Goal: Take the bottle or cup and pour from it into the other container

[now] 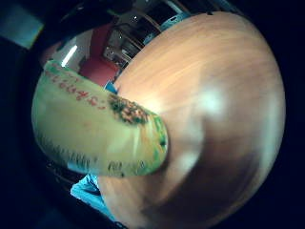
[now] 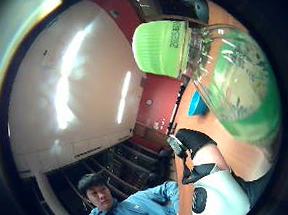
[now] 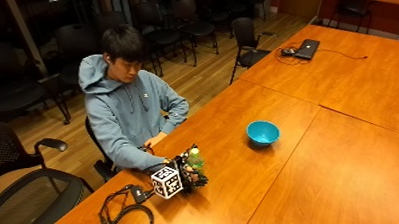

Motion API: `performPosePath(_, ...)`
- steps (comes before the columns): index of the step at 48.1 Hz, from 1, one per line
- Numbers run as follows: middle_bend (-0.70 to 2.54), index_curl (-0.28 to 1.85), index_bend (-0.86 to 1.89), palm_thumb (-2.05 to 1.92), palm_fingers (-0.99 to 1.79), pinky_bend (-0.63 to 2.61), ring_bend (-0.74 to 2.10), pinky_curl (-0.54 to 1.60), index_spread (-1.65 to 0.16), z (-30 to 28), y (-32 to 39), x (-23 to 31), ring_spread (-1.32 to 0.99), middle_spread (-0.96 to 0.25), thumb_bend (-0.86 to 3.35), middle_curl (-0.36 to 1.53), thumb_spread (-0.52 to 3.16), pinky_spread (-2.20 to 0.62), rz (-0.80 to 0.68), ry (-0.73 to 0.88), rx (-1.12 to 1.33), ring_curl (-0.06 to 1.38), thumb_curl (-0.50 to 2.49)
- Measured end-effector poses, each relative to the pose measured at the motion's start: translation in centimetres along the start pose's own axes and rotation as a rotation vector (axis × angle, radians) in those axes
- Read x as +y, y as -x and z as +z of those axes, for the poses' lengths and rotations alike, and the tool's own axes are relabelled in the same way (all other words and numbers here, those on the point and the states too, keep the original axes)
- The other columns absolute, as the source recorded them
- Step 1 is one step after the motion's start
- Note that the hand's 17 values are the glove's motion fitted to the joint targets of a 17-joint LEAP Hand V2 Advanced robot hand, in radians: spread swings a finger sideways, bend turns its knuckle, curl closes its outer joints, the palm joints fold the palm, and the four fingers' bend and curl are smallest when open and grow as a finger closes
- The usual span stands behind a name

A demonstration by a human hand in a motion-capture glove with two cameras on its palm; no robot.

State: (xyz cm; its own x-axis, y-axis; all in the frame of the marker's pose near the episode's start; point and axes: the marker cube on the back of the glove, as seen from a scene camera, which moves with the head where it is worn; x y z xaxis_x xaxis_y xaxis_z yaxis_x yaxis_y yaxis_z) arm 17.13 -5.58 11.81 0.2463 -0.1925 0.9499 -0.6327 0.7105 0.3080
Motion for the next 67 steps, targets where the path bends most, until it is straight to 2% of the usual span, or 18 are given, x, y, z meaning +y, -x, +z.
performPosePath(11, 0.30, 0.15, 0.12, 0.78, 0.33, 0.83, 0.66, 0.30, -0.27, 1.8, -1.0, -1.2, 0.13, 0.14, -0.02, 0.35, 0.82, 0.21, 0.007, -0.086, 0.009, 0.32, 0.36)
performPosePath(16, 0.43, 0.21, 0.24, 0.93, 0.85, 0.70, 0.65, 0.25, -0.20, 2.6, -0.8, -2.1, 0.03, 0.07, 0.04, 0.39, 0.78, 0.10, 0.012, -0.139, 0.025, 0.30, 0.42)
performPosePath(19, 0.44, 0.23, 0.17, 0.96, 1.01, 0.70, 0.66, 0.26, -0.18, 3.1, -0.6, -2.7, -0.02, 0.03, 0.02, 0.40, 0.74, 0.00, 0.020, -0.169, 0.026, 0.32, 0.45)
performPosePath(27, 0.38, 0.27, 0.12, 1.01, 1.10, 0.71, 0.62, 0.31, -0.17, 5.3, -0.8, -3.3, -0.10, -0.03, -0.02, 0.42, 0.55, -0.15, 0.009, -0.162, 0.035, 0.37, 0.52)
performPosePath(38, 0.35, 0.28, 0.12, 1.02, 1.12, 0.67, 0.57, 0.33, -0.16, 7.2, 0.5, -4.5, -0.14, -0.05, -0.03, 0.45, 0.40, -0.21, -0.014, -0.152, 0.027, 0.39, 0.59)
performPosePath(67, 0.32, 0.29, 0.11, 1.01, 1.14, 0.62, 0.53, 0.36, -0.15, 8.6, 7.8, -9.1, -0.16, -0.08, -0.04, 0.49, 0.32, -0.23, -0.090, -0.058, 0.119, 0.43, 0.66)
